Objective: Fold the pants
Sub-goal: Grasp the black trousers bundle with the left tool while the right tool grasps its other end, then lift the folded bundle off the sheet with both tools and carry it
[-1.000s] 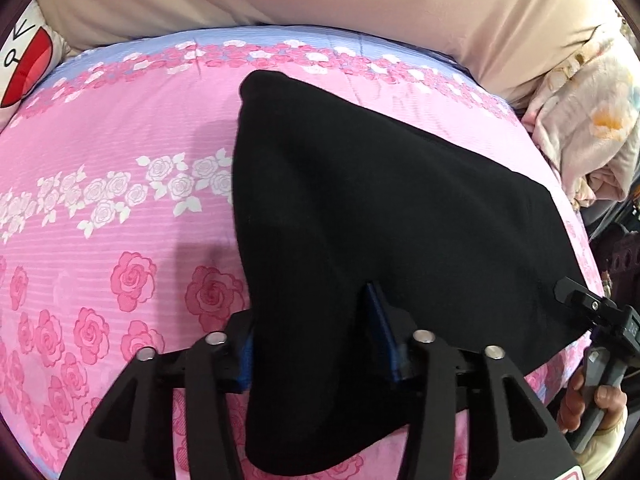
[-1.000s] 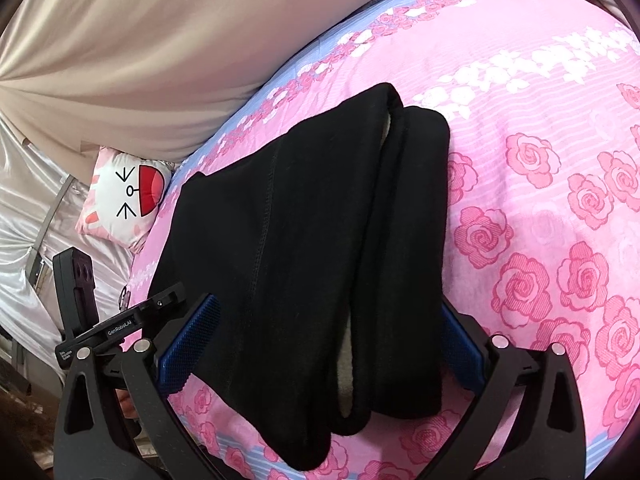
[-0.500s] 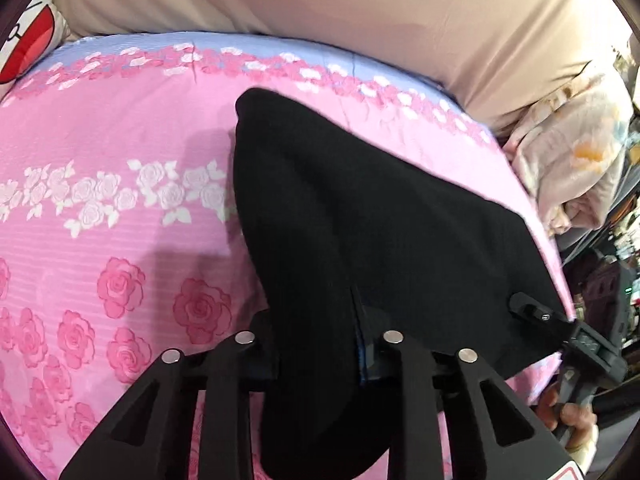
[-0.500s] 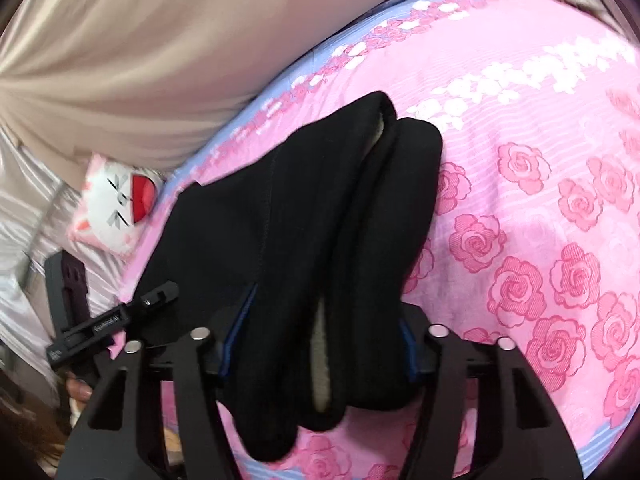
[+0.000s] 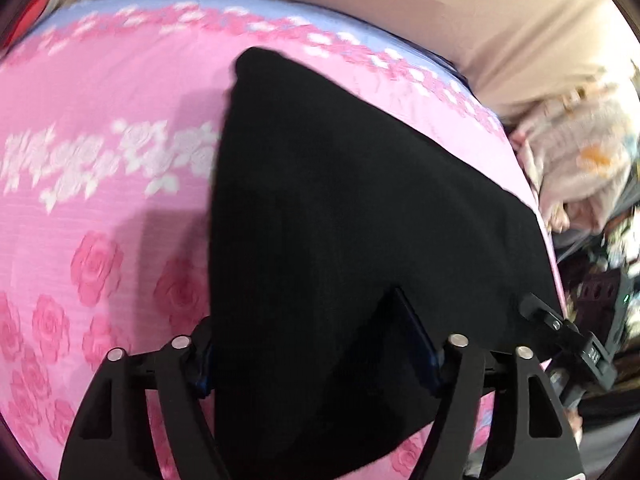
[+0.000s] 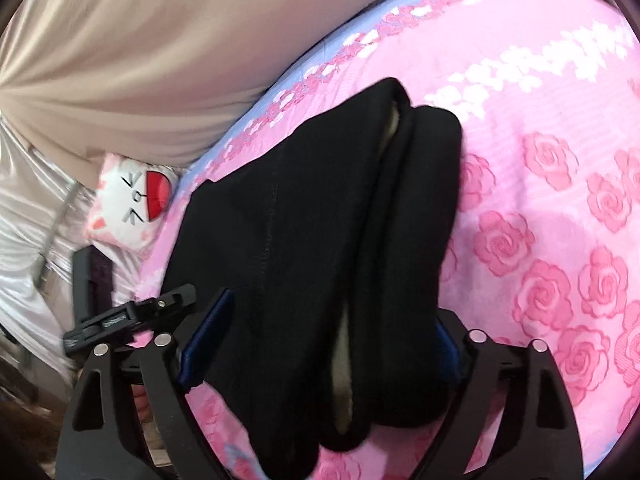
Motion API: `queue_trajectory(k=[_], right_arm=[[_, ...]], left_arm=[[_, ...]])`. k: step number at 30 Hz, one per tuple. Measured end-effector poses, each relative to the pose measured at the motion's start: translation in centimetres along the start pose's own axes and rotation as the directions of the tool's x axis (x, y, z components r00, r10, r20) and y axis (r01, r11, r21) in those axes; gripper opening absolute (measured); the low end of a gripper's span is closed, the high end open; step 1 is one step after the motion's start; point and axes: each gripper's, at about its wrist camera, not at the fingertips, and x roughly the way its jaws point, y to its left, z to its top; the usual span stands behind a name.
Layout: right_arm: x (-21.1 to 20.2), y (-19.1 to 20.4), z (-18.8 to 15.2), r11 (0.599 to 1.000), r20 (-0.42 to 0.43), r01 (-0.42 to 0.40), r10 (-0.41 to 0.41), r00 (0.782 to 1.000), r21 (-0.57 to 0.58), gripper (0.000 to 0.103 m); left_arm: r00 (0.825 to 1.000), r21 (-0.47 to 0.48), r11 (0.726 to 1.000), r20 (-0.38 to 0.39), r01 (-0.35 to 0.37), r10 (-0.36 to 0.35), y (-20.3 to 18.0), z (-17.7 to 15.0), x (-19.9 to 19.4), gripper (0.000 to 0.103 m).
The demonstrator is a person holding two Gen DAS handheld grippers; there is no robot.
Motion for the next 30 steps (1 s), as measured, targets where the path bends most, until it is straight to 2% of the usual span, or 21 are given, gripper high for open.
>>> queue_trajectory(k=[1, 2, 4, 6, 8, 14, 17, 24, 28, 30], right_arm=[[-0.1, 0.1, 0.0, 1.000, 0.002, -0.006, 0.006, 1.000, -0.003, 0.059], [-0.3, 0.0, 0.1, 0.999, 0.006, -0.034, 0.034, 0.999, 0.013, 0.054], [-0.8, 0.2, 0.3, 0.999, 0.020, -0.039, 0.039, 0.999, 0.008, 0.051], [-1.6, 0.7, 0.6, 0.999, 0.038, -0.045, 0.045, 0.998, -0.005, 0.050], [-2.5, 1.5, 0.9, 0.998, 0.056, -0.062, 0.062, 0.997, -0.016, 0.049], [-5.1, 3.8, 2.0, 0.993, 0.105, -0.081, 0.090, 0.990, -0.085, 0.049], [-4.8, 4.0, 2.2, 0.993, 0.092, -0.069, 0.078, 0.993, -0.096, 0.049], [-2.0, 1.4, 0.1, 0.998, 0.005, -0.056, 0.056, 0.998, -0.016, 0.049], [-1.2, 0.2, -0.5, 0.997, -0.013, -0.072, 0.073, 0.997, 0.037, 0.049], [-1.7, 0.7, -0.3, 0.996, 0.006, -0.084, 0.084, 0.996, 0.035, 0.048]], left_arm=[[1.000, 0.004, 1.000, 0.013, -0.002, 0.002, -0.2, -0.1, -0.3, 0.047], [1.000, 0.009, 1.000, 0.027, 0.001, -0.002, -0.4, 0.0, -0.8, 0.033], [0.997, 0.023, 1.000, 0.069, 0.021, -0.023, -0.6, 0.3, -2.4, 0.023], [0.993, 0.014, 0.997, 0.086, 0.074, -0.075, -0.5, 0.7, -3.8, 0.022], [0.990, 0.025, 0.995, 0.103, 0.097, -0.099, -0.8, 1.0, -5.0, 0.022], [0.976, 0.098, 0.990, 0.185, 0.101, -0.118, -2.6, 1.6, -9.2, 0.022], [0.972, 0.132, 0.989, 0.213, 0.069, -0.096, -3.4, 1.5, -10.2, 0.022], [0.992, 0.130, 0.991, 0.125, -0.032, 0.015, -2.5, 0.2, -6.8, 0.022], [0.995, 0.109, 0.994, 0.099, -0.024, 0.013, -1.5, -0.5, -5.7, 0.022], [0.993, 0.106, 0.994, 0.115, -0.009, -0.003, -1.5, -0.4, -6.3, 0.021]])
